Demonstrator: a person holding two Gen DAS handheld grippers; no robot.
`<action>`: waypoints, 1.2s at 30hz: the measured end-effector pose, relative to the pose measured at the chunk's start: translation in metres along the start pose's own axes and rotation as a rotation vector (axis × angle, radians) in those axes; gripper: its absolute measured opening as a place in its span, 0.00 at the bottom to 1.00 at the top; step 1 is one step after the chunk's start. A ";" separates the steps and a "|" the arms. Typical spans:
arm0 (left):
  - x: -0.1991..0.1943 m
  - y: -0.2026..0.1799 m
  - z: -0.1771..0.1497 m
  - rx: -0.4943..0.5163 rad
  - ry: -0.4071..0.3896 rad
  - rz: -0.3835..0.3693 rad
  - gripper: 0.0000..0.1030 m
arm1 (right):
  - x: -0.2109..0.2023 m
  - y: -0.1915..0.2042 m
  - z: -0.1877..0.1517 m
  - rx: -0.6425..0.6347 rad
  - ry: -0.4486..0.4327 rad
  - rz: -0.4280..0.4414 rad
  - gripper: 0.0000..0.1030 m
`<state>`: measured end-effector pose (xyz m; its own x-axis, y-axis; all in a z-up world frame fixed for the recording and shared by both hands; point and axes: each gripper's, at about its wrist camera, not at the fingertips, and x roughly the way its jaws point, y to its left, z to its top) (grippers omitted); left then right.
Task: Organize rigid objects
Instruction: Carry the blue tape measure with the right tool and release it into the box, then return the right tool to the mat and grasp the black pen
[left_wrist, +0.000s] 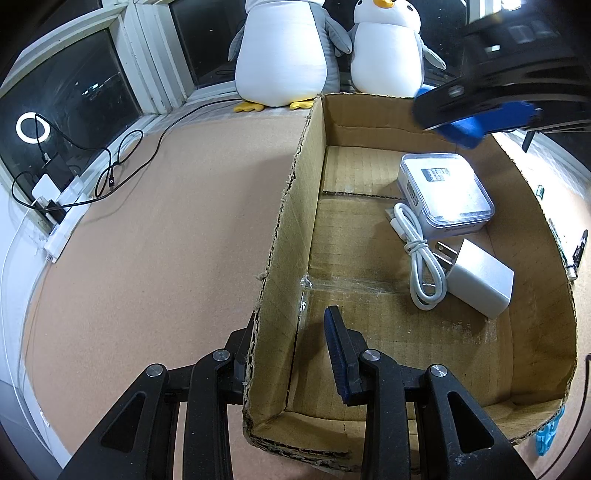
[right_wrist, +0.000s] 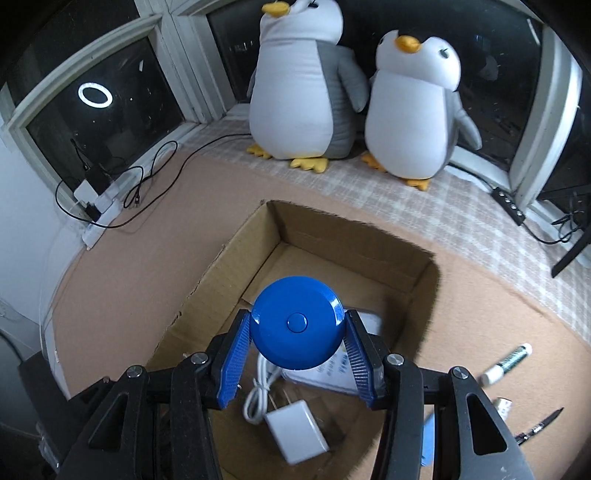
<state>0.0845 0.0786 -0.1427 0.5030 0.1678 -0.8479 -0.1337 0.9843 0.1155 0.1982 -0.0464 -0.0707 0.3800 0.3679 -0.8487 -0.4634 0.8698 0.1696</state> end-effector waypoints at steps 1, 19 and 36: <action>0.000 0.000 0.000 0.001 -0.001 0.000 0.33 | 0.004 0.002 0.000 0.000 0.005 0.001 0.45; 0.001 -0.001 0.000 0.000 -0.002 0.001 0.33 | 0.028 0.009 0.006 0.032 0.056 0.025 0.58; 0.001 0.000 0.001 0.002 -0.003 0.003 0.33 | -0.083 -0.054 -0.025 0.132 -0.095 0.030 0.58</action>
<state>0.0856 0.0789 -0.1431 0.5053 0.1707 -0.8459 -0.1334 0.9839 0.1189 0.1722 -0.1320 -0.0221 0.4445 0.4181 -0.7922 -0.3690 0.8913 0.2634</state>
